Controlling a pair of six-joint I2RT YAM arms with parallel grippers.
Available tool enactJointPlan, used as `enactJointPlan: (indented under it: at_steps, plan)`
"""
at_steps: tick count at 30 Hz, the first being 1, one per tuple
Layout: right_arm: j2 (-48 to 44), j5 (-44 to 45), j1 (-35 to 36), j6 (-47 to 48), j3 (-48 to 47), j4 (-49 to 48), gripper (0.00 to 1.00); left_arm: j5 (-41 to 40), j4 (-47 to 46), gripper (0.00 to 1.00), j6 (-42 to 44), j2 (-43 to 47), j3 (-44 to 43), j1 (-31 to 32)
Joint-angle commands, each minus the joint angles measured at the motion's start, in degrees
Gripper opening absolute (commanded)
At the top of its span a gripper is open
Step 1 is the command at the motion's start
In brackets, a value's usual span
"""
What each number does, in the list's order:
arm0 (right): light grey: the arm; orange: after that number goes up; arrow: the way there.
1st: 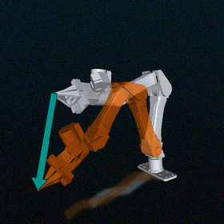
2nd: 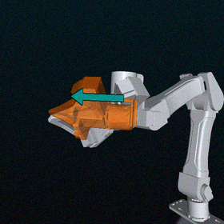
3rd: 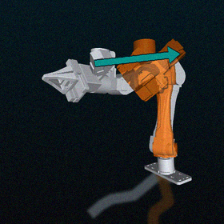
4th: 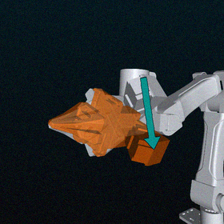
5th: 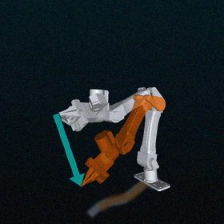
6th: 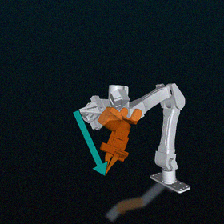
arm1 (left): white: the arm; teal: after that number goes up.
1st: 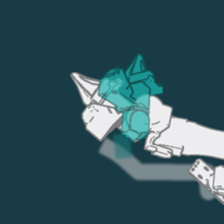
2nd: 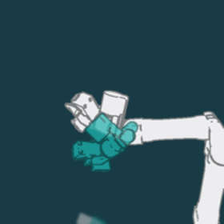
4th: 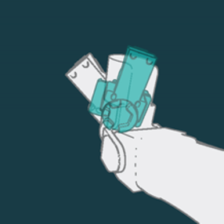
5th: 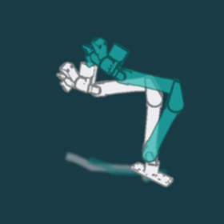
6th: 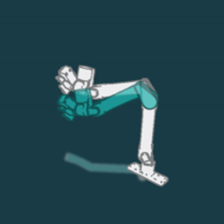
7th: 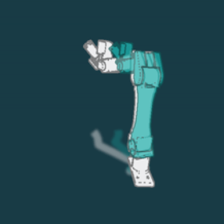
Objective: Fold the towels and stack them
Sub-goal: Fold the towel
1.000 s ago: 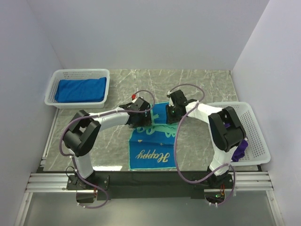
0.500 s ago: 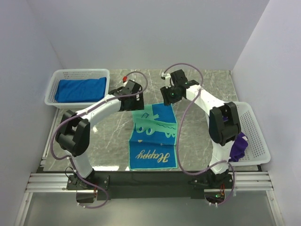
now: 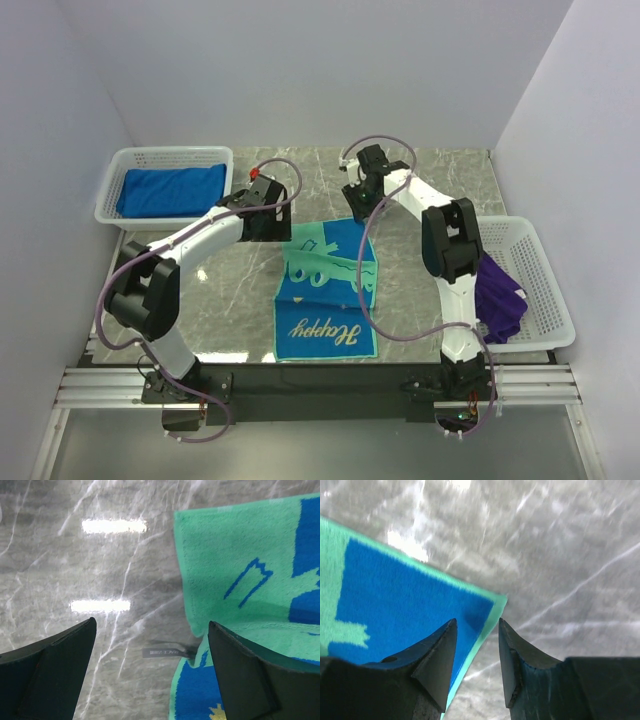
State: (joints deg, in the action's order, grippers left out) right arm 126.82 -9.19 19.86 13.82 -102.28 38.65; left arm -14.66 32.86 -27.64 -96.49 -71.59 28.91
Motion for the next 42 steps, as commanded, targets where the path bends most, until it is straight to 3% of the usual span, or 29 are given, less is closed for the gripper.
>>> enactJointPlan:
  at_steps: [1,18,24,29,33,42]
  plan:
    - [1.9,0.1,-0.4,1.4,-4.9,1.9,0.46,0.4,-0.2,0.99,1.6,3.1,0.6,0.1]
    - [6.8,0.7,-1.0,0.5,-7.4,3.6,0.43,0.3,-0.9,0.99,1.1,3.1,1.4,0.0]
    - [6.2,0.1,-0.4,0.7,-5.5,4.4,0.34,0.8,-0.6,0.99,0.5,1.6,-0.5,0.0]
    - [4.7,0.0,-0.4,0.4,-2.9,2.6,0.16,1.1,0.3,0.99,-0.3,-2.0,-4.2,-0.1]
    - [4.3,-0.2,-0.3,0.3,-3.1,2.4,0.05,1.0,0.1,0.87,0.0,-6.2,-9.0,-0.4]
    - [3.2,-0.7,-0.4,0.4,-0.1,0.3,0.01,-0.7,2.0,0.58,2.9,-19.3,-21.0,-1.6]
